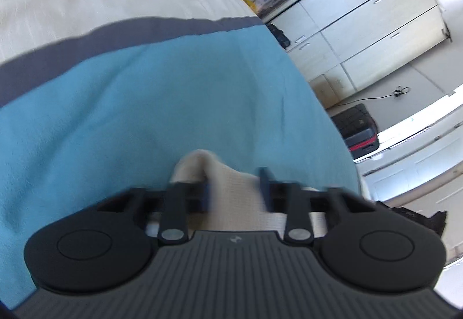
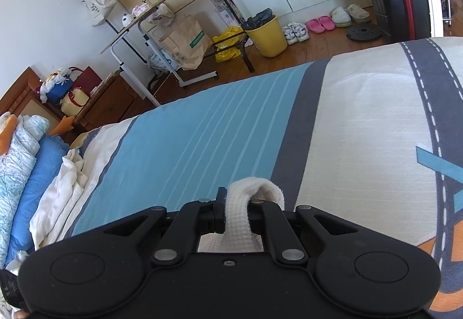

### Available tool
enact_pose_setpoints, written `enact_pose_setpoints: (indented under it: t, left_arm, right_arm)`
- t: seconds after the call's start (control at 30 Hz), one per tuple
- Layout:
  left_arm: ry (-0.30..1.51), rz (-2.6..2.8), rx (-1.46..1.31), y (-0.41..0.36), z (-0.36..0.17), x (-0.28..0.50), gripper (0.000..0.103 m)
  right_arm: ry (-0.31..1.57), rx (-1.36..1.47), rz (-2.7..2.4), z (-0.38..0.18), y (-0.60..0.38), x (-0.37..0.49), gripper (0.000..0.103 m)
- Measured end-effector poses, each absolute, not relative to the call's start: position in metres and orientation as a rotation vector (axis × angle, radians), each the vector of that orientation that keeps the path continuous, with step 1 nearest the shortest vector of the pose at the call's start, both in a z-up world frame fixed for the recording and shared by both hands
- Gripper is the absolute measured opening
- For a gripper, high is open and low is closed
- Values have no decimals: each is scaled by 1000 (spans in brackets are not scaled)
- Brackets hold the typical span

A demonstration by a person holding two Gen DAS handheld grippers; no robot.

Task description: Fold clothes

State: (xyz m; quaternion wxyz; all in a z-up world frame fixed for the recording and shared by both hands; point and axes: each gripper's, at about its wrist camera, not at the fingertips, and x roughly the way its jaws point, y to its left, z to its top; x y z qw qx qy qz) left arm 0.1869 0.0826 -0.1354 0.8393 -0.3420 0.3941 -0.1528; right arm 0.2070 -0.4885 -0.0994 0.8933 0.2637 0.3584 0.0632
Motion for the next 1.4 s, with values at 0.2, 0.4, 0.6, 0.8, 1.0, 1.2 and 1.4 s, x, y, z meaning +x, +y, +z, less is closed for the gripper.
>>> enact_pose_setpoints:
  t: [0.2,0.4,0.6,0.8,1.0,1.2,1.4]
  left_arm:
    - [639,-262,-499,58,-108,150,3]
    - [553,-199,-450,64,-82,139,3]
    - [549,-73,-208,33,-81,145,3]
    - [455,-62,-199,39,-45,169,3]
    - [701,-9,-222,56,-63,255,7]
    - [723,125,-137,64,-74,220,37]
    - [731,-58,-288,82,-63,134,49]
  right_arm:
    - [584,479,124,-79,-478,189,7]
    - [542,410,93,-65,-468,184,6]
    - [494,294,128,-42,-451,181,6]
    - [381,304,40,-18,-458,198,4]
    - [587,444,44,-29,-491,271,4]
    - [695,800,-101,-68,-548,221,47]
    - [655,799,-216,-63,-585,123,57]
